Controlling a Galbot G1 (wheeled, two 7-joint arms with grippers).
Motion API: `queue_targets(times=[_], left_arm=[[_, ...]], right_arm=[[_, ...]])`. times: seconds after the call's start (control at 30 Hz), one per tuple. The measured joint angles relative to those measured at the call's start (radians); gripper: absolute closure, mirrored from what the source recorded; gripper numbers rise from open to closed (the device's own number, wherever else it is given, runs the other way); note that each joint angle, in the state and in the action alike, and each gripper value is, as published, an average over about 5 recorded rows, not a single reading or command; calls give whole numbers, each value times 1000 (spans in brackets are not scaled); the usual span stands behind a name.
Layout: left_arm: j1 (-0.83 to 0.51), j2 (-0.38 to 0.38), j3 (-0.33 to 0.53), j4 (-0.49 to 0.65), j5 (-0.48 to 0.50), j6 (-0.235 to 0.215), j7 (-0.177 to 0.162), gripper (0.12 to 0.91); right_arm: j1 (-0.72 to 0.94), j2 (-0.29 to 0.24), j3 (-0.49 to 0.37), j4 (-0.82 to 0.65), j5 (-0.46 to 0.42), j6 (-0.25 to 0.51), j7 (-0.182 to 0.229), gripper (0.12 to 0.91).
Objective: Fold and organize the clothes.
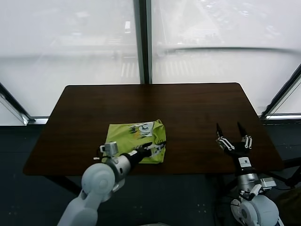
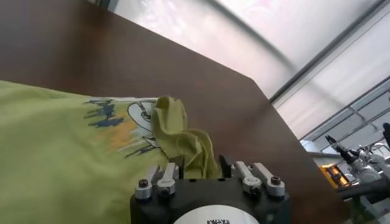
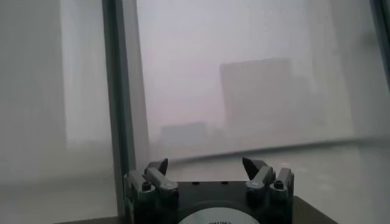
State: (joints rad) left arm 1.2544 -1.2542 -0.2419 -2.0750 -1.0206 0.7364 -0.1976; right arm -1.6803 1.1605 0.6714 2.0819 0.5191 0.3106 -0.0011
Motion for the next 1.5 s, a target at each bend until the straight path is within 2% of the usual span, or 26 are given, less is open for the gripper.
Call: queue_targets(times=[0.1,0.2,0.3,0.43,0.57,0.73,0.97,1.13,1.3,1.43,1.5], left_arm=[[19,-39,5,-13,21,0,3,206],[42,-69,-5,-34,64,0,30,136],[59,-73,-34,-71,115,0,74,125],[69,-31,-111,-132,161,0,114,123],[85,35,-207,-174,196,0,122,123],[116,86,-305,-203,232,0,123,123],[157,83,-347,-214,276,-5,123,123],[167,69,-352,-206,292,-18,124,123],[170,63,-354,-200,296,-25,125,123],[173,61,-357,-196,300,-30,125,123],[175,59,-357,-194,303,-32,125,123]], right_arm=[[19,-17,-21,-14,-12,-3,0,118],[40,-36,-50,-24,-28,-23,4,118],[62,-60,-87,-21,-44,-75,22,118],[109,-112,-154,1,-46,-222,44,118],[198,-171,-249,6,-71,-365,59,118],[349,-212,-411,-32,-142,-437,73,118],[541,-194,-644,-115,-170,-533,127,118],[622,-157,-745,-171,-222,-600,135,118],[638,-130,-764,-205,-247,-646,160,118],[630,-112,-738,-207,-200,-643,202,118],[622,-106,-715,-202,-156,-627,205,118]])
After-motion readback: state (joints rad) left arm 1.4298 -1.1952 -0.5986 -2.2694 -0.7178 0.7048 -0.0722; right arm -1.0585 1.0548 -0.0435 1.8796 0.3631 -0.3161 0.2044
